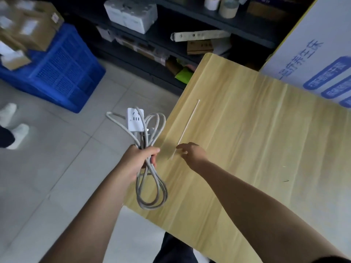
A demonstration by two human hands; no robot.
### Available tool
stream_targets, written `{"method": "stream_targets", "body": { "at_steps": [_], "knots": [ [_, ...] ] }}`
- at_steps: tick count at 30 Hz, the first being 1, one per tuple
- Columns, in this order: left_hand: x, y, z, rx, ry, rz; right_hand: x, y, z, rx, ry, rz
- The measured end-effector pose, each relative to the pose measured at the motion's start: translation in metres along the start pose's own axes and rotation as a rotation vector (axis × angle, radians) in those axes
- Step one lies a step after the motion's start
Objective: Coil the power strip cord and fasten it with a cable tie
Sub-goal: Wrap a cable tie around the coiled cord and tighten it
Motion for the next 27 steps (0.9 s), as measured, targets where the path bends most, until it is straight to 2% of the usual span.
{"method": "stream_targets", "body": {
  "at_steps": [2,5,11,15,19,24,27],
  "knots": [
    [0.002,-0.015,-0.011,0.013,0.016,-0.029,0.015,0.0,0.012,-0.049,0.038,0.056],
    [0.007,-0.029,-0.022,0.038,0.036,-0.051,0.04,0.006,0.0,0.064,0.17,0.196],
    [0.023,-0.048,-0.023,-0.01,0.0,-0.103,0.099,0.009,-0.056,0.121,0.375,0.336],
    [0.036,-0.057,-0.018,-0.075,-0.016,-0.104,0.133,0.019,-0.087,0.164,0.447,0.417],
    [0.05,-0.065,-0.011,-0.139,-0.041,-0.111,0.161,0.018,-0.099,0.114,0.454,0.443],
    [0.067,-0.062,0.001,-0.093,-0.085,-0.105,0.172,0.01,-0.094,-0.048,0.318,0.47],
    [0.072,-0.054,0.012,-0.081,-0.089,-0.102,0.156,0.009,-0.079,-0.16,0.286,0.425]
  ]
}}
Point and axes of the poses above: each hand's wrist, its own x-axis towards the middle knuckle, its own z-axis out of the palm, y = z × x, the point moved 10 cm from there along x, towards the middle knuckle, and after that the axes turned 10 degrees about z, right-handed, at the moved point
